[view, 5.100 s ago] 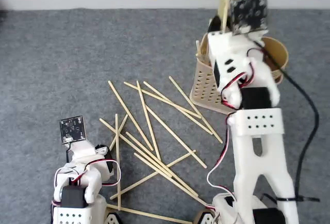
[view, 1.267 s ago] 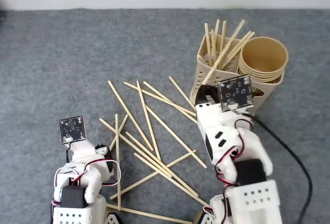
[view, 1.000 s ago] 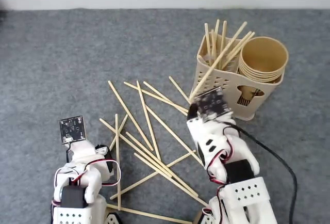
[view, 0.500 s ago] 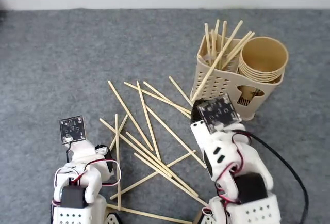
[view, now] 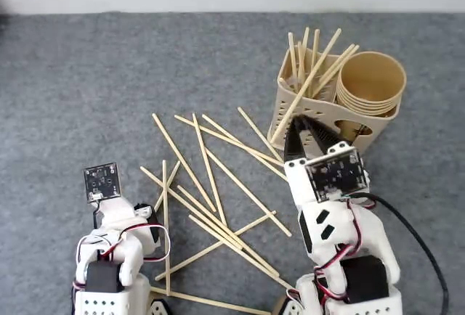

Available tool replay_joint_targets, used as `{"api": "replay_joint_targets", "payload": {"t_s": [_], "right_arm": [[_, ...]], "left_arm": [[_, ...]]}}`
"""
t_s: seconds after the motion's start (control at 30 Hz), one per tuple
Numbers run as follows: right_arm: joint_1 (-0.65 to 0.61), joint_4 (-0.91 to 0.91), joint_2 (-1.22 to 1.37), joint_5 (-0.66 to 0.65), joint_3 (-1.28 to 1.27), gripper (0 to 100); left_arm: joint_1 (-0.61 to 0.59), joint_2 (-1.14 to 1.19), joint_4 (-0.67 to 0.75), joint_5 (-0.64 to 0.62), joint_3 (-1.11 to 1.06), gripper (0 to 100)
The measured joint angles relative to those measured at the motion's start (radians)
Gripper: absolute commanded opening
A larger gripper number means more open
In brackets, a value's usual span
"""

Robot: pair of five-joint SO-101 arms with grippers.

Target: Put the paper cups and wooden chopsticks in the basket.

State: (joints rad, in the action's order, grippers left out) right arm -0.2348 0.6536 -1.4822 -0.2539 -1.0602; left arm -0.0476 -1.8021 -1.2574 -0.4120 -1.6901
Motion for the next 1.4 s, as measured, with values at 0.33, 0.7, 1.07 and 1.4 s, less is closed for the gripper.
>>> {"api": "replay_joint_targets", "payload": {"t_s": [0.33, 0.7, 1.07, 1.4], "right_arm": [[-0.109, -0.222, 0.002, 0.051, -0.25, 0.9], [-0.135, 0.048, 0.002, -0.017, -0.358, 0.9], [-0.137, 0.27, 0.002, -0.017, -0.186, 0.9], [-0.135, 0.434, 0.002, 0.02, -0.061, 1.1]], "left_arm": [[0.0, 0.0, 0.0, 0.0, 0.0, 1], [0.0, 0.0, 0.0, 0.0, 0.0, 1], [0.0, 0.0, 0.0, 0.0, 0.0, 1], [0.0, 0.0, 0.0, 0.0, 0.0, 1]]}}
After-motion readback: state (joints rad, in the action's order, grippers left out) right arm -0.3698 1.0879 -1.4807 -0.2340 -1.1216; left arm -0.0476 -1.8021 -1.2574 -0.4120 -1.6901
